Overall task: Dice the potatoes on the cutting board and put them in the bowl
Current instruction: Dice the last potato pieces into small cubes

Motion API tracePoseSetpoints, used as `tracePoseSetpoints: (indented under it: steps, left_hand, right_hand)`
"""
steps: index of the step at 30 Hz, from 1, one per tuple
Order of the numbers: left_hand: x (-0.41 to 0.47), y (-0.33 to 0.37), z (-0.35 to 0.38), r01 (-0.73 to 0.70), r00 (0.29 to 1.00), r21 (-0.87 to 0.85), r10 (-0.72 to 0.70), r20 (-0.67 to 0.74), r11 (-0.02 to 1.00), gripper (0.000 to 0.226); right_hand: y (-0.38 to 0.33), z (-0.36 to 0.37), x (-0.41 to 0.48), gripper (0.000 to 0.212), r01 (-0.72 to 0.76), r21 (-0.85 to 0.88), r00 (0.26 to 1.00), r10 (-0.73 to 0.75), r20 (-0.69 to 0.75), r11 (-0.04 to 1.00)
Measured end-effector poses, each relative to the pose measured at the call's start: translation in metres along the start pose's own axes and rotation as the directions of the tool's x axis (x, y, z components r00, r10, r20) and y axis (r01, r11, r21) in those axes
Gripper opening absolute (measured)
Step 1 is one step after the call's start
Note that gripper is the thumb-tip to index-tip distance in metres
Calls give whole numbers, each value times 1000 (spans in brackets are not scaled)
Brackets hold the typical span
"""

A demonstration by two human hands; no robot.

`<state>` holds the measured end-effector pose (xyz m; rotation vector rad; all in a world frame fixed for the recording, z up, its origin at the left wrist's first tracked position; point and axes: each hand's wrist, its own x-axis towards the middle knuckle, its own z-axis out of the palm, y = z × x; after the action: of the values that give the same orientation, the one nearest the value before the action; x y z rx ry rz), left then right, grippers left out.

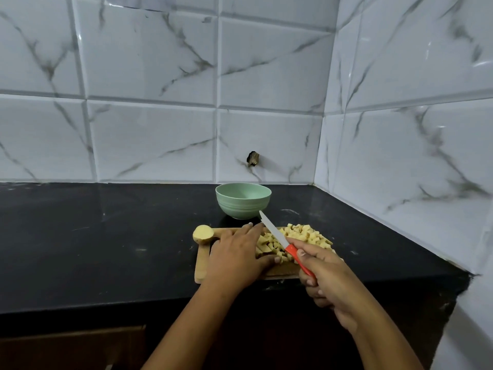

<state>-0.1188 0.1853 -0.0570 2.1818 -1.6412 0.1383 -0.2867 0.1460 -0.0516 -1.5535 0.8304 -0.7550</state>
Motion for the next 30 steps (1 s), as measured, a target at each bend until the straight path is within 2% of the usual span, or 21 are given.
tracePoseSetpoints:
  steps: [2, 6, 9, 11, 15, 19, 23, 25, 27, 28, 30]
  left_hand:
    - [8, -2, 0, -30, 999, 65, 27, 41, 997, 64]
    - [18, -15, -4, -104, 994, 19, 103, 35, 994, 45]
    - [25, -22, -14, -142, 988, 110, 135, 70, 984, 38]
    - [29, -25, -22, -136, 985, 92, 125, 116, 986, 35]
    - [38, -34, -34, -105, 972, 47, 93, 214, 993, 33]
    - [44, -38, -37, -133, 966, 77, 111, 234, 988, 31]
    - [44, -40, -32, -155, 966, 103, 128, 225, 983, 31]
    - [41, -38, -28, -170, 978, 92, 157, 141, 981, 33]
    - [36, -35, -26, -164, 986, 33, 165, -24, 986, 44]
    - [33, -33, -26, -185, 980, 19, 186, -76, 982, 50]
    - [30, -28, -28, -278, 959, 34, 279, -46, 960, 57]
  right_hand:
    - [3, -2, -2, 33, -3, 59, 1000, 1, 21, 998]
    - [3, -4, -6, 33, -6, 108, 999, 2, 40, 994]
    - [4, -4, -6, 32, -14, 117, 1000, 11, 26, 993]
    - [5, -2, -6, 32, -20, 108, 999, 16, 32, 994]
    - [4, 2, -8, 32, -27, 58, 999, 25, 24, 998]
    - [4, 4, -11, 33, -21, -13, 1000, 21, 2, 1000]
    - [4, 6, -17, 37, 31, -204, 998, -41, -44, 978]
    - [7, 7, -21, 41, 135, -467, 970, -214, -120, 874]
    - [8, 9, -28, 41, 188, -705, 919, -376, -120, 683]
    - [7, 10, -31, 42, 197, -767, 901, -421, -105, 611]
    - [6, 14, -36, 45, 198, -834, 882, -465, -78, 515]
